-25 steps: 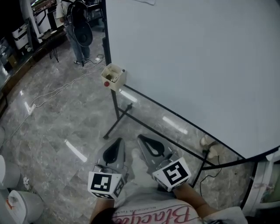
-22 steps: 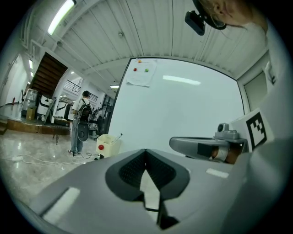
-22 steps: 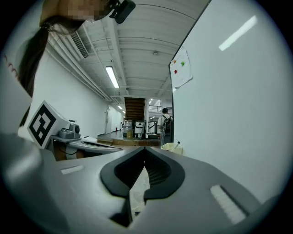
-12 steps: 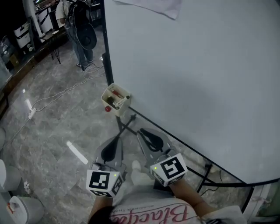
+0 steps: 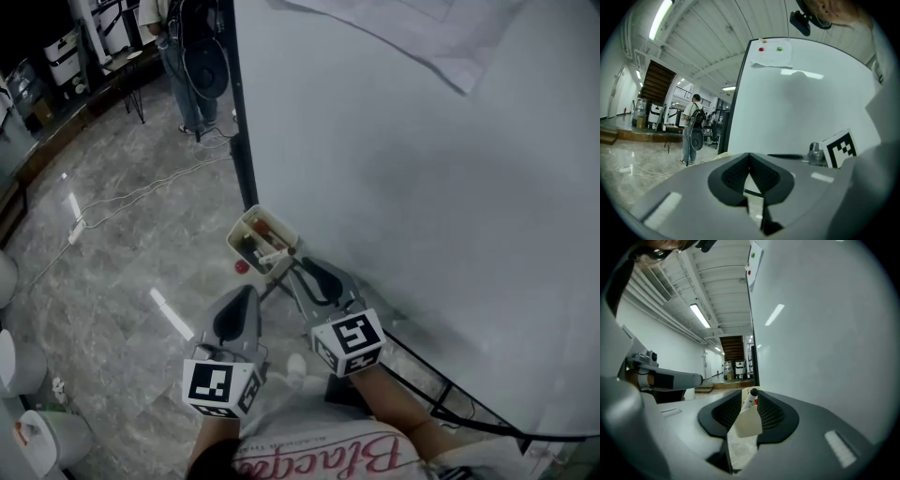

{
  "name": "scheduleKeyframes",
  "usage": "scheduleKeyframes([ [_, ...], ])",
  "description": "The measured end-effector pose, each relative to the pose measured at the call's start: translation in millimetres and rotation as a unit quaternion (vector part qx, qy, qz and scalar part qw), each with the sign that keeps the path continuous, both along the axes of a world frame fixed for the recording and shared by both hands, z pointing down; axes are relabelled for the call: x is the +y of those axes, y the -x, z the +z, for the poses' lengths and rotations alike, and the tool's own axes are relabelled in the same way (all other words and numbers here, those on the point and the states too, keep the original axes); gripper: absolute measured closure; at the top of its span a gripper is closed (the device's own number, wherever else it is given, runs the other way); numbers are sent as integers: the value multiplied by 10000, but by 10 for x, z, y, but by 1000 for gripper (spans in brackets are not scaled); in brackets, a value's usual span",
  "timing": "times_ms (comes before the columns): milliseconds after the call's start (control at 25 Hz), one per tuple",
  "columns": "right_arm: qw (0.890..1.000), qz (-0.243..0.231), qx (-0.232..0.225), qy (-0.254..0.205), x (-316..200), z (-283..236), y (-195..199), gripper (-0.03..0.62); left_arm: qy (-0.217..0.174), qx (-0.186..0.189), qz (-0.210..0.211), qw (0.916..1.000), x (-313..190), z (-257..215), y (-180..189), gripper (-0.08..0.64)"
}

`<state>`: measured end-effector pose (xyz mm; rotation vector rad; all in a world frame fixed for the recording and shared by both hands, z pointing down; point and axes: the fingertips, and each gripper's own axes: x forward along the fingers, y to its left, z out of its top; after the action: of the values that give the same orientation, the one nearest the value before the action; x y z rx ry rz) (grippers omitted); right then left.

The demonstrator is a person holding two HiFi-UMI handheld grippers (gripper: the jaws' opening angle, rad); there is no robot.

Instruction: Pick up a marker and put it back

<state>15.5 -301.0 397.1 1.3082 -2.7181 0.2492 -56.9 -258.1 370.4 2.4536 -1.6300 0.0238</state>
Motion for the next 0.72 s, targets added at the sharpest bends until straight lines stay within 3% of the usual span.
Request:
scheduleKeyframes([
  [160, 9994, 5, -58, 353, -211, 154, 73, 461, 80, -14, -86, 9999, -155, 37, 108, 560],
  [320, 9988, -46, -113, 476, -306, 178, 178, 464, 138, -43, -25, 9999, -263, 39, 163, 560],
  [720, 9991, -387, -155, 57, -343, -74, 561, 520, 107, -40, 46, 9999, -436, -2, 361, 560],
])
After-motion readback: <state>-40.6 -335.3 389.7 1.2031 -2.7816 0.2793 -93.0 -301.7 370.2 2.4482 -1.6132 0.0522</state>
